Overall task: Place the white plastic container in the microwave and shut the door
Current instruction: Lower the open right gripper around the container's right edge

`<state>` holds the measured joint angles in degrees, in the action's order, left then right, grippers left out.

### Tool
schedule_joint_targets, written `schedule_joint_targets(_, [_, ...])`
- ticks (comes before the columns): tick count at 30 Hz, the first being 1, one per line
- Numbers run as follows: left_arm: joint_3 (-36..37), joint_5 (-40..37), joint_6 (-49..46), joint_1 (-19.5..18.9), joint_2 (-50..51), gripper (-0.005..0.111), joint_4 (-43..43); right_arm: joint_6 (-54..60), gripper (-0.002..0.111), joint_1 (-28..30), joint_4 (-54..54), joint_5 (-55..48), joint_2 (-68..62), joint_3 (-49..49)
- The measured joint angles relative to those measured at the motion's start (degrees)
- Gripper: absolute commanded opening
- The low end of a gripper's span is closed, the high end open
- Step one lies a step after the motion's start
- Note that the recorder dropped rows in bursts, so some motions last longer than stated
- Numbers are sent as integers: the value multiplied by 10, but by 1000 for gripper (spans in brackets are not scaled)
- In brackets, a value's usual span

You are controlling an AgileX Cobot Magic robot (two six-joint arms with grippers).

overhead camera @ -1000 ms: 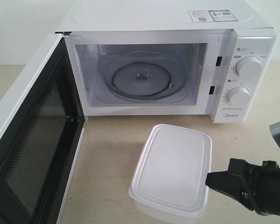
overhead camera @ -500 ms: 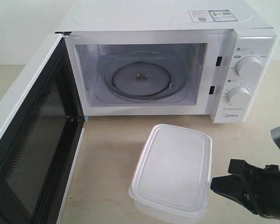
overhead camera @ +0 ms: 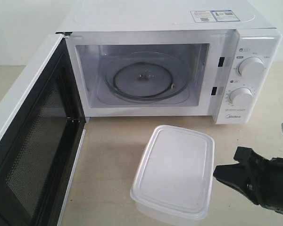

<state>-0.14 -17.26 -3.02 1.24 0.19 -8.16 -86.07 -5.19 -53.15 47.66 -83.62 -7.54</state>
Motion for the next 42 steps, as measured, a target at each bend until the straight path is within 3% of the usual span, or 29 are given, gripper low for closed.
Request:
schedule_joint_targets(4, [0,0,0,0,0,4,0,5,57,0,0,-13,0,0])
schedule_joint_targets(6, [0,0,0,0,0,4,0,4,69,0,0,-20,0,0])
schedule_joint_targets(9, [0,0,0,0,0,4,0,-10,65,0,5,-36,0,0])
schedule_joint_targets(13, [0,0,0,0,0,4,0,-16,51,0,13,-55,0,0])
schedule_joint_targets(19, [0,0,0,0,0,4,0,-38,52,0,7,-59,0,-27])
schedule_joint_targets(27, [0,0,0,0,0,4,0,-121,52,0,-82,-94,-1,-68])
schedule_joint_targets(42, [0,0,0,0,0,4,0,-116,51,0,-106,-61,-57,-76])
